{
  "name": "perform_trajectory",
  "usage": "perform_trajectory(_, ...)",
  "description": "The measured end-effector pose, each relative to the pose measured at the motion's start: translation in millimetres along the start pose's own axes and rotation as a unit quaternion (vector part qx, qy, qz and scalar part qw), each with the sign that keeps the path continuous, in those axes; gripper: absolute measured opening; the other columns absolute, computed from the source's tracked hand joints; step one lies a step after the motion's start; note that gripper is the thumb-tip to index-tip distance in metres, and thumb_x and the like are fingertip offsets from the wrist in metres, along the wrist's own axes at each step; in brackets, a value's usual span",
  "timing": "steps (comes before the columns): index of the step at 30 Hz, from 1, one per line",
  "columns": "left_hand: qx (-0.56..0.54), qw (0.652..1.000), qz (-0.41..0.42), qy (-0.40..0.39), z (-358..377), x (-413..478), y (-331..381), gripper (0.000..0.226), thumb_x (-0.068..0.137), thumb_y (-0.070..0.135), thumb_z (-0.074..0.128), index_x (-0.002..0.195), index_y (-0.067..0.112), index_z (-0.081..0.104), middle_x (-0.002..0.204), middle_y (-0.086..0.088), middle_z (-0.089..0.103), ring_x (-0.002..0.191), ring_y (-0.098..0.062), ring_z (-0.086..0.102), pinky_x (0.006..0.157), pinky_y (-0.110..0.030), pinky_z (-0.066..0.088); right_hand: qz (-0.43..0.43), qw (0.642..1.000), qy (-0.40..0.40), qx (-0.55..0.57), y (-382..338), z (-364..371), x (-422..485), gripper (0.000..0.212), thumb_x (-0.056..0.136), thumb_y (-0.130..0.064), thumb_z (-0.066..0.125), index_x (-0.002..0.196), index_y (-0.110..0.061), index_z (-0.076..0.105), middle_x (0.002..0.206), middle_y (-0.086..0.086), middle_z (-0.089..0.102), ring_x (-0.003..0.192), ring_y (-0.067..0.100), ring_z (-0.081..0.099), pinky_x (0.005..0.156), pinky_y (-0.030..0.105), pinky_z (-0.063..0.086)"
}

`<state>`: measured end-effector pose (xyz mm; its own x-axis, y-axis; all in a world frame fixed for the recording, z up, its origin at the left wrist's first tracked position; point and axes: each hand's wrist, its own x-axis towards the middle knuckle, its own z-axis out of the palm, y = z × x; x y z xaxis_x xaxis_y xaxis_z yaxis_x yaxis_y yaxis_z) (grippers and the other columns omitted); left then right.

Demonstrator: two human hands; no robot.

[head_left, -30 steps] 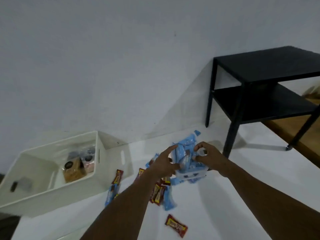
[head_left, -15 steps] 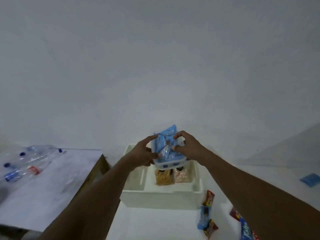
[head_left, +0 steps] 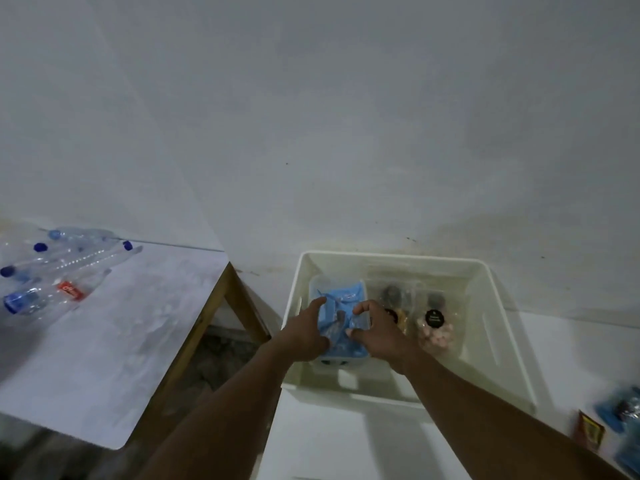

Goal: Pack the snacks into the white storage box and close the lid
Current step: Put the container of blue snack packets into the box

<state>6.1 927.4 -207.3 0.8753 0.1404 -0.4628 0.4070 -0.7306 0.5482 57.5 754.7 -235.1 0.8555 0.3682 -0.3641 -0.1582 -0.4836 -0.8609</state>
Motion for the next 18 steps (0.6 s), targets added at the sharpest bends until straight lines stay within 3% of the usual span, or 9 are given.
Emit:
perform_trajectory(4,0.005,1.000,-0.027,-0.013,18.0,18.0,-3.0,0.091,0.084,0.026,0.071,0.155,0.017,0.014,0.152,-0.015,0.039,0.137,-0.033,0.043,0.107,-0.032,0.037,0.028,0.999,-0.023,-0.019,15.5,10.7,15.6,0.034,0.086,-0.013,0.067,0.115,-0.018,0.049,0.107,-0.002,0.052,0.080,0.008,0.051,0.057,0.020,0.042)
perform_trajectory(7,-0.016,1.000,-0.020,0.015,23.8,21.3,-2.7,0.079,0.087,0.045,0.064,0.149,0.020,0.023,0.148,-0.012,0.046,0.136,-0.032,0.045,0.112,-0.037,0.038,0.027,0.999,-0.031,-0.025,16.1,12.6,18.6,0.035,0.085,-0.014,0.068,0.114,-0.019,0.049,0.098,-0.007,0.054,0.079,0.007,0.053,0.058,0.021,0.042)
perform_trajectory(10,0.026,0.999,-0.022,0.015,24.8,16.6,5.0,0.074,0.090,0.039,0.061,0.150,0.017,0.023,0.149,-0.015,0.043,0.139,-0.035,0.040,0.114,-0.036,0.031,0.010,0.998,-0.036,-0.054,8.0,4.1,11.6,0.036,0.084,-0.018,0.069,0.115,-0.023,0.050,0.097,-0.006,0.053,0.078,0.008,0.052,0.058,0.022,0.041)
perform_trajectory(12,0.061,0.997,-0.025,0.030,24.9,11.0,13.8,0.078,0.088,0.037,0.060,0.152,0.020,0.019,0.153,-0.018,0.034,0.142,-0.038,0.031,0.115,-0.041,0.028,0.002,0.998,-0.027,-0.059,1.7,-7.4,1.5,0.034,0.082,-0.013,0.067,0.112,-0.022,0.053,0.094,-0.001,0.056,0.078,0.013,0.055,0.064,0.027,0.048)
perform_trajectory(15,0.096,0.994,-0.019,0.055,27.4,-0.2,38.1,0.081,0.084,0.040,0.060,0.152,0.025,0.018,0.152,-0.021,0.032,0.140,-0.043,0.031,0.114,-0.048,0.030,-0.017,0.997,0.010,-0.068,-3.4,-34.5,-23.1,0.025,0.077,-0.008,0.065,0.098,-0.022,0.060,0.098,0.007,0.067,0.089,0.023,0.064,0.084,0.037,0.052)
perform_trajectory(17,0.090,0.994,-0.005,0.058,33.2,-10.1,64.3,0.081,0.082,0.038,0.063,0.151,0.026,0.022,0.148,-0.022,0.034,0.136,-0.045,0.037,0.112,-0.051,0.034,-0.040,0.995,0.041,-0.086,-2.9,-60.2,-44.9,0.017,0.078,-0.005,0.064,0.092,-0.016,0.064,0.095,0.005,0.069,0.091,0.020,0.065,0.085,0.031,0.051)
perform_trajectory(18,0.086,0.994,0.016,0.064,39.4,-15.6,79.7,0.078,0.083,0.037,0.063,0.150,0.025,0.025,0.146,-0.022,0.037,0.135,-0.044,0.038,0.111,-0.050,0.035,-0.050,0.993,0.061,-0.087,-0.3,-75.5,-57.6,0.015,0.079,-0.004,0.063,0.091,-0.013,0.065,0.089,0.001,0.068,0.085,0.014,0.064,0.078,0.023,0.050)
